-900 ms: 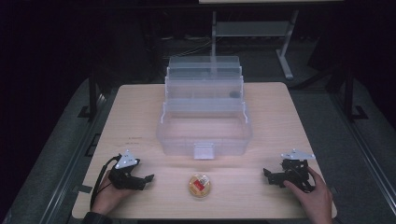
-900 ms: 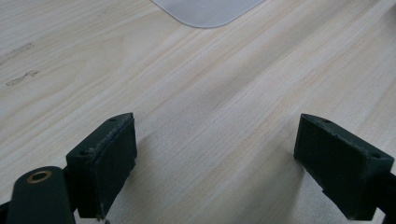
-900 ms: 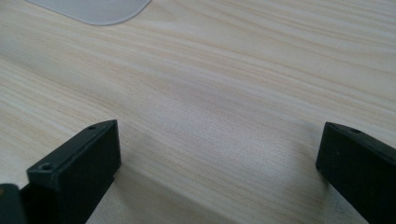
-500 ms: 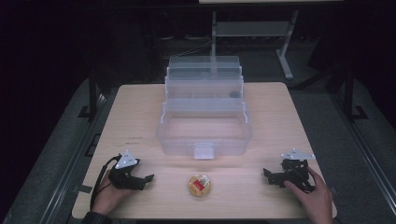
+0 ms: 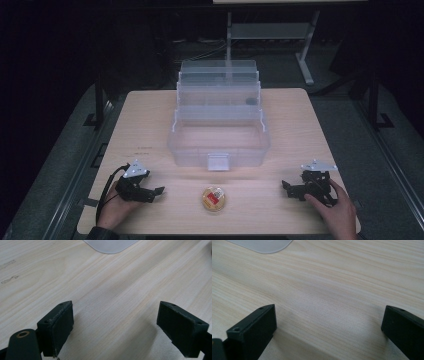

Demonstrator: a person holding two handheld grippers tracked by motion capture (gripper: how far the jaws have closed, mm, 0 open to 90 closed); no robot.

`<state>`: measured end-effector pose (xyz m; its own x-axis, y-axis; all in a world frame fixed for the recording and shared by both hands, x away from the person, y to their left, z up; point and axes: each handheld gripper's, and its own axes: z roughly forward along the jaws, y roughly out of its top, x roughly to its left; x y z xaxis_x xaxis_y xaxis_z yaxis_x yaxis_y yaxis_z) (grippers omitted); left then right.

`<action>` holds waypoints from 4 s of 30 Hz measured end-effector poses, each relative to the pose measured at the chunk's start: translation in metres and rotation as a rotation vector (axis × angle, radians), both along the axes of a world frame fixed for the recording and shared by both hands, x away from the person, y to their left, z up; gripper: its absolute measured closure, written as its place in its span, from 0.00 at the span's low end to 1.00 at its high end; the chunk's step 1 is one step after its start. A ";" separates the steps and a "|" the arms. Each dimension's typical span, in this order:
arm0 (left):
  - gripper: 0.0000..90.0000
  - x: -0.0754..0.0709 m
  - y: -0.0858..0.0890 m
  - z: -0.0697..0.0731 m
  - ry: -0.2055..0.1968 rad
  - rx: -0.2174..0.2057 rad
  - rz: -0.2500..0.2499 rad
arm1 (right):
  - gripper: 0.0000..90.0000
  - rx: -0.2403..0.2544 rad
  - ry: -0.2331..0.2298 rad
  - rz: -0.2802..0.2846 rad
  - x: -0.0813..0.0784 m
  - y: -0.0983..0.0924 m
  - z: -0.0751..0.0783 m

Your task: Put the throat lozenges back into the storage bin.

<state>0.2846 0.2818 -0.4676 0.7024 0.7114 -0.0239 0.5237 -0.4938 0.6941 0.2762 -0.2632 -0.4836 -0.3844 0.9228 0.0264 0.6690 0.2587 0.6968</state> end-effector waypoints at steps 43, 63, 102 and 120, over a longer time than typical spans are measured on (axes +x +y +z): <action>0.15 -0.005 -0.027 0.024 0.052 0.024 -0.110 | 0.00 0.000 0.000 0.000 0.000 0.000 0.000; 0.15 -0.009 -0.052 0.028 0.063 0.032 -0.195 | 0.00 0.000 0.000 0.000 0.000 0.000 0.000; 0.15 -0.012 -0.098 0.037 0.082 0.011 -0.340 | 0.00 0.000 0.000 0.000 0.000 0.000 0.000; 0.15 -0.010 -0.127 0.040 0.082 0.014 -0.412 | 0.00 0.000 0.000 0.000 0.000 0.000 0.000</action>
